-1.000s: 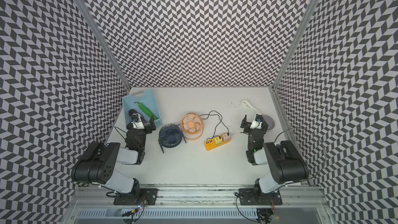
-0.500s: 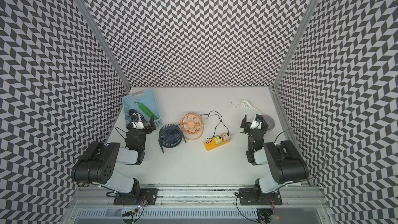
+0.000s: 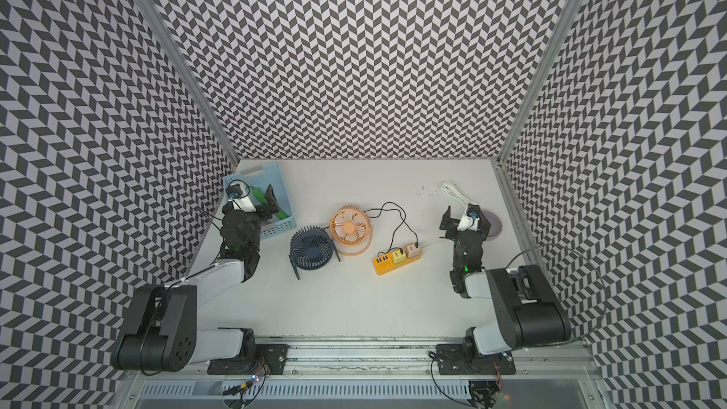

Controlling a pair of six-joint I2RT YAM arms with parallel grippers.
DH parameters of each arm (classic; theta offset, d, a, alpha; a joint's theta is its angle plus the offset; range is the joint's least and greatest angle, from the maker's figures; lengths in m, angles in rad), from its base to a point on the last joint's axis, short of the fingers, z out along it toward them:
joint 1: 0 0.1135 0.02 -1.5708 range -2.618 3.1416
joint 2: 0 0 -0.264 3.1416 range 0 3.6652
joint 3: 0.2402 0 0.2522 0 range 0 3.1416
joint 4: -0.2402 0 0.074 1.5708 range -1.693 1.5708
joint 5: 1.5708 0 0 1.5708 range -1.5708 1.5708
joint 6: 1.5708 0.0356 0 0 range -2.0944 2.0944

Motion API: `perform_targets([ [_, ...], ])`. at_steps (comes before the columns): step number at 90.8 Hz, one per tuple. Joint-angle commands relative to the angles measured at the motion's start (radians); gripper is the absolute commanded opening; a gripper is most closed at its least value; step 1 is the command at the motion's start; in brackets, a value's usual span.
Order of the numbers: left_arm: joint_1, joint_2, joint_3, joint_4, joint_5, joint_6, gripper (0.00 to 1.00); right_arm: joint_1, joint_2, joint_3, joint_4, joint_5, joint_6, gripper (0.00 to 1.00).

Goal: Unplug the desk fan from the power strip
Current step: Adjust the socket at the center of the board.

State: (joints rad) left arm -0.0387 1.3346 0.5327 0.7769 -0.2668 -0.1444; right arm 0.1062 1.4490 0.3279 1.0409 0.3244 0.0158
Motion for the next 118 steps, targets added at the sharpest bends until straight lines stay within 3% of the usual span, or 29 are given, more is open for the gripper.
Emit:
perform_targets([
  [1, 0.010, -0.036, 0.112, -0.225, 0.041, -0.145, 1.00, 0.001, -0.082, 0.114, -0.203, -0.004, 0.024, 0.99],
  [12, 0.039, -0.061, 0.186, -0.339, 0.187, -0.313, 1.00, -0.001, -0.198, 0.208, -0.397, 0.021, 0.214, 1.00],
  [19, 0.051, -0.066, 0.203, -0.340, 0.303, -0.347, 1.00, -0.010, -0.267, 0.296, -0.652, 0.052, 0.522, 0.99],
  [23, 0.050, -0.070, 0.210, -0.340, 0.361, -0.356, 1.00, -0.031, -0.291, 0.312, -0.681, -0.023, 0.597, 0.99],
  [29, 0.043, -0.080, 0.215, -0.347, 0.420, -0.374, 0.98, -0.062, -0.297, 0.321, -0.672, -0.211, 0.619, 0.99],
  [34, 0.029, -0.098, 0.210, -0.350, 0.439, -0.392, 0.96, -0.066, -0.280, 0.352, -0.710, -0.294, 0.639, 0.99],
  [42, -0.009, -0.138, 0.200, -0.369, 0.458, -0.399, 0.95, -0.064, -0.245, 0.419, -0.799, -0.481, 0.585, 0.98],
  [59, -0.172, -0.216, 0.150, -0.411, 0.446, -0.381, 0.91, -0.061, -0.233, 0.447, -0.898, -0.666, 0.585, 0.96],
  [83, -0.442, -0.242, 0.062, -0.430, 0.371, -0.339, 0.88, -0.054, -0.272, 0.420, -0.985, -0.769, 0.557, 0.94],
  [118, -0.764, -0.138, -0.020, -0.356, 0.332, -0.248, 0.84, -0.049, -0.365, 0.321, -1.025, -0.856, 0.557, 0.93],
])
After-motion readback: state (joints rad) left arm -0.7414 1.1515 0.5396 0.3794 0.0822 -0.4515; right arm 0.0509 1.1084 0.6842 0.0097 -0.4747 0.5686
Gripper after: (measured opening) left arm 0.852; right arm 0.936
